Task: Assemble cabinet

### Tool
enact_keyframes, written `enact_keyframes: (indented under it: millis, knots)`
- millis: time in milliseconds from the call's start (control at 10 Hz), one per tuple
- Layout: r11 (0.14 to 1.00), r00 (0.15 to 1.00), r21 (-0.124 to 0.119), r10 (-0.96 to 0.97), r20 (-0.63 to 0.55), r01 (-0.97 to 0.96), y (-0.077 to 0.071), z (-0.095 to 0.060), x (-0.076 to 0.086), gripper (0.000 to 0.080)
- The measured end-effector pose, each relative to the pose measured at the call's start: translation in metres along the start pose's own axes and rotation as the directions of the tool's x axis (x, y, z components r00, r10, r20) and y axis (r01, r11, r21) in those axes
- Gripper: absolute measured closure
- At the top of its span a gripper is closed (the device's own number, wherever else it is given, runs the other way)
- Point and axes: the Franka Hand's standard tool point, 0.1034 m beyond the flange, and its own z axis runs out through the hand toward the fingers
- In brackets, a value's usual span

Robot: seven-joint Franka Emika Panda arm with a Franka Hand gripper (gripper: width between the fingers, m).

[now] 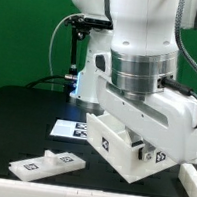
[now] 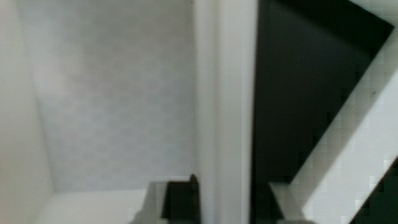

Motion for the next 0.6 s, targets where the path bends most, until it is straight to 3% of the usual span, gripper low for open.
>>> enact_keyframes:
  millis: [300,600]
  knots:
    - [0.984,0.985,-0.038,0.173,-0.002,-0.173,-0.003,0.014,-0.009,0.0709]
    - [0.986,0.987,-0.045,0.158,0.001,-0.158,-0.003,0.017,-0.010,0.0709]
